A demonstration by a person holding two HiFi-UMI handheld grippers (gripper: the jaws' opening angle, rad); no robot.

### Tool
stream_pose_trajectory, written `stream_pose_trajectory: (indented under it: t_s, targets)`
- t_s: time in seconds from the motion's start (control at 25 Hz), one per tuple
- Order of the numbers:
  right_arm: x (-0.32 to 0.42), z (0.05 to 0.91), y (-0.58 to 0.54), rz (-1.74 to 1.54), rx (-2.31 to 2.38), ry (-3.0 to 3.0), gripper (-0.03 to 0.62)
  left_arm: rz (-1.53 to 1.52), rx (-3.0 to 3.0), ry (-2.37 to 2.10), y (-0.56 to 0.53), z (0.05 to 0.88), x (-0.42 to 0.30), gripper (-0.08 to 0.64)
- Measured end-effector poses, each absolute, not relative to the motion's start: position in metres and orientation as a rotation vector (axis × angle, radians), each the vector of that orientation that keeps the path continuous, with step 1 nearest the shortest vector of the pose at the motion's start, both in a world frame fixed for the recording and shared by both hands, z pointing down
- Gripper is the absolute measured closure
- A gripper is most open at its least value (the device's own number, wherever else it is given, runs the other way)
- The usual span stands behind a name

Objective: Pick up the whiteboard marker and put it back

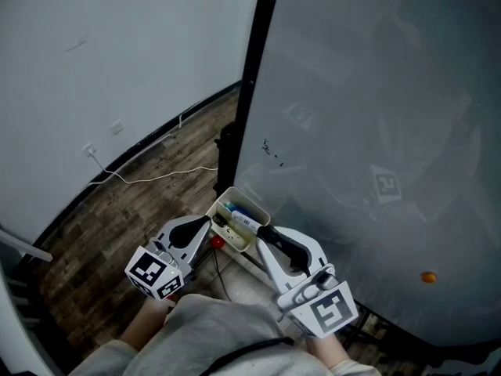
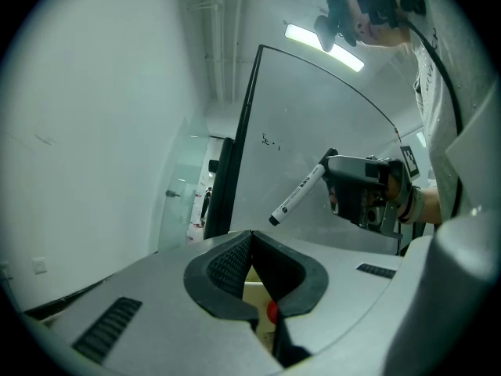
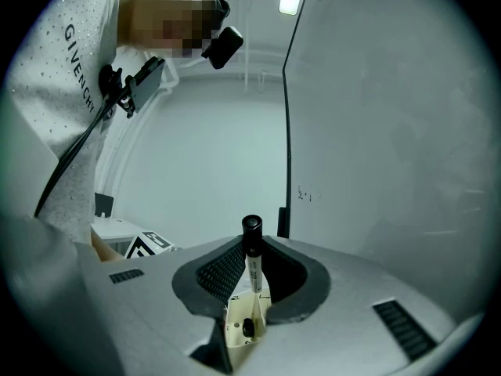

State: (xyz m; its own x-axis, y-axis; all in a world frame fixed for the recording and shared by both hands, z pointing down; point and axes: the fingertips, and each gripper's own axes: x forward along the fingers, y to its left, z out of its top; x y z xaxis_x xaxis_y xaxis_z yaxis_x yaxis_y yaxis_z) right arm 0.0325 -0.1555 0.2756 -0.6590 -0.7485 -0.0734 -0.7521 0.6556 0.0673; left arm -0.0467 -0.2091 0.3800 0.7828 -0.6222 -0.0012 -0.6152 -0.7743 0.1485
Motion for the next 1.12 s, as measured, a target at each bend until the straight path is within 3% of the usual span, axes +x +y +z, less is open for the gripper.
stream_pose_trajectory:
  t_s: [1.12]
  targets:
    - [0.023, 0.32, -0.166, 0.025, -1.339, 2.88, 0.518, -0.015, 2.741, -1.019, -0.214, 0.41, -0.064, 0.545]
